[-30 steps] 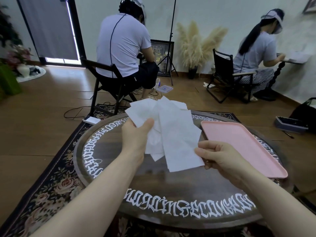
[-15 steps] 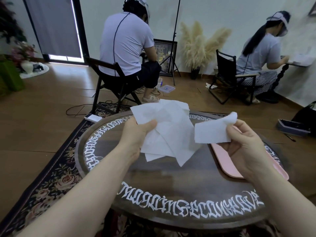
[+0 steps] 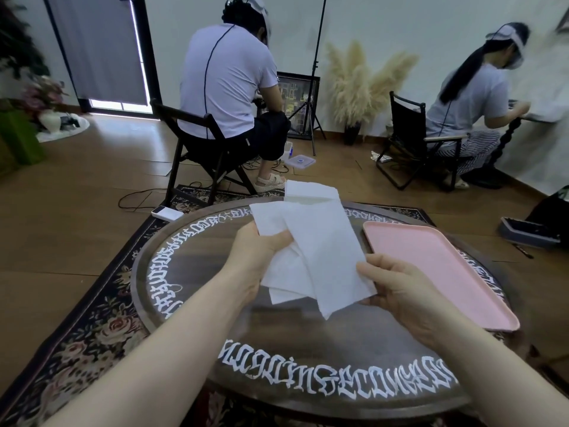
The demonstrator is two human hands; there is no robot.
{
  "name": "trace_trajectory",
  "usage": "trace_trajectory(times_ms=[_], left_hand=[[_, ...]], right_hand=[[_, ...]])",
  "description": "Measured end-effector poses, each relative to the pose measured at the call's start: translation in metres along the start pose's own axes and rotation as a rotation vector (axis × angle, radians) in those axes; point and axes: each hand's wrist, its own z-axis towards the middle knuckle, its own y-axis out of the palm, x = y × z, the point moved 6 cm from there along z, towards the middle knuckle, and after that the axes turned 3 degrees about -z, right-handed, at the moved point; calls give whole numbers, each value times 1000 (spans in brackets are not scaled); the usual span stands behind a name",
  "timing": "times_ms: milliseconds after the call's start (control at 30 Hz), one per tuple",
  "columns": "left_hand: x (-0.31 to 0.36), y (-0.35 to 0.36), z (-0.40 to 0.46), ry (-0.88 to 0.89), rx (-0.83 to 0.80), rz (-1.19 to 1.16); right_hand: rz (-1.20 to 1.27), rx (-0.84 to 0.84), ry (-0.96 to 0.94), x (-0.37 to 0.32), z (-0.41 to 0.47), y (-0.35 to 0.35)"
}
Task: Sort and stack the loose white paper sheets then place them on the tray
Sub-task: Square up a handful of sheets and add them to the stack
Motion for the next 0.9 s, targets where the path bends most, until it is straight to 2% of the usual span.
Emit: trace_trajectory(times_ms=[133,267,367,500,600,667,733,900], left_hand=[[-1,2,-2,-45,-26,3],[-5,9,-8,-140,-144,-65],[-6,12,-12,-162,-201,-15],[8,1,-10,48,3,222],[8,-4,-9,81,85,197],[-1,-3,-11,38,110,113],[-14,2,-15,-33,130,16],[-29,14,-22,-89,156,-146]], right_hand=[[-83,-10,-126,-10,-3,0],[-15,-112,-97,-8,0,3],[29,64,-145,-9,1,-2],[-130,411,-442,-37,-9,-24],[-179,522,-667,-60,-24,-33],[-339,493,-775,-69,-31,-20],[-496,378,-823,-67,-32,2],[-800,56,-761,-43,-25,47]])
